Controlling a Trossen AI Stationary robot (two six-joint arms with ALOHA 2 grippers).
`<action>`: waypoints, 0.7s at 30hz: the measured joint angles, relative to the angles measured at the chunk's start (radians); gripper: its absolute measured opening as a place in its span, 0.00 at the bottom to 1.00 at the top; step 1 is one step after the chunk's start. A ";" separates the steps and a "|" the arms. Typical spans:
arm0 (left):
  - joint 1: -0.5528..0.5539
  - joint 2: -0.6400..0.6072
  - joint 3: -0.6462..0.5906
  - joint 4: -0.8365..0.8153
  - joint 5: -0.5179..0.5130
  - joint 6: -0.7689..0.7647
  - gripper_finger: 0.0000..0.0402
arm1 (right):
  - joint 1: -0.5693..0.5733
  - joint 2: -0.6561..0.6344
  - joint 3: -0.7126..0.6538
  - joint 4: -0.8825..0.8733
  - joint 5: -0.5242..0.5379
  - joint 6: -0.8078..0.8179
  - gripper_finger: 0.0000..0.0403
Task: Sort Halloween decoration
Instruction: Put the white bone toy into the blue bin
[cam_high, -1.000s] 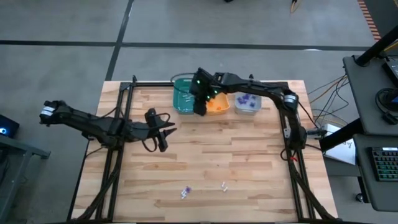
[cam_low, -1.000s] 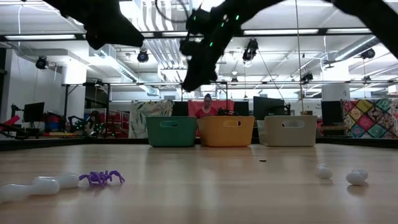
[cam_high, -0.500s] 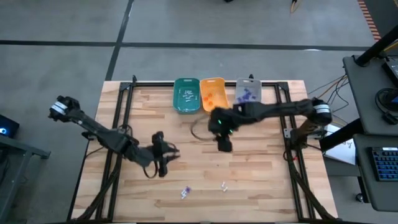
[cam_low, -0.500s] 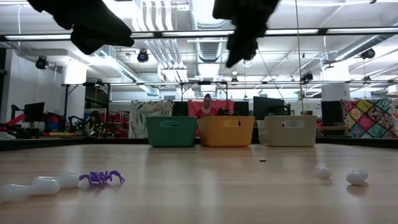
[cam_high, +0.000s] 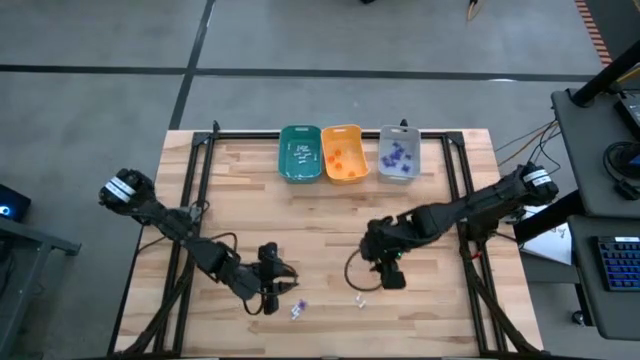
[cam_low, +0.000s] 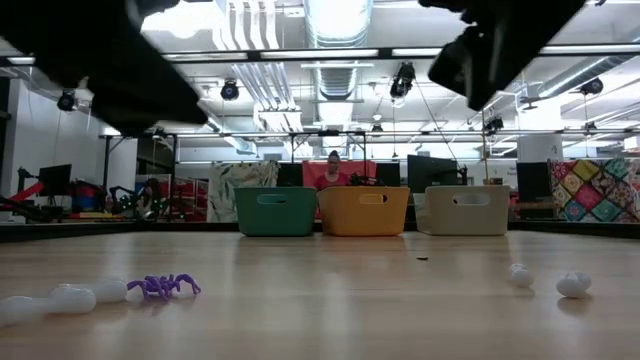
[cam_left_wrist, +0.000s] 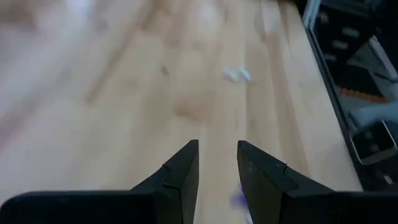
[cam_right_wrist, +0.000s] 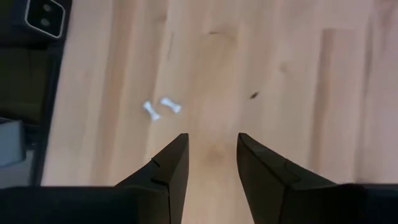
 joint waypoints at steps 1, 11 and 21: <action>-0.005 0.011 0.000 -0.003 0.022 -0.025 0.23 | 0.012 0.000 -0.013 0.017 0.000 0.020 0.31; -0.078 0.131 0.035 0.004 0.058 -0.138 0.40 | 0.117 0.006 -0.076 0.114 0.064 0.228 0.30; -0.092 0.240 0.189 -0.228 0.027 -0.177 0.54 | 0.209 0.006 -0.076 0.117 0.199 0.312 0.30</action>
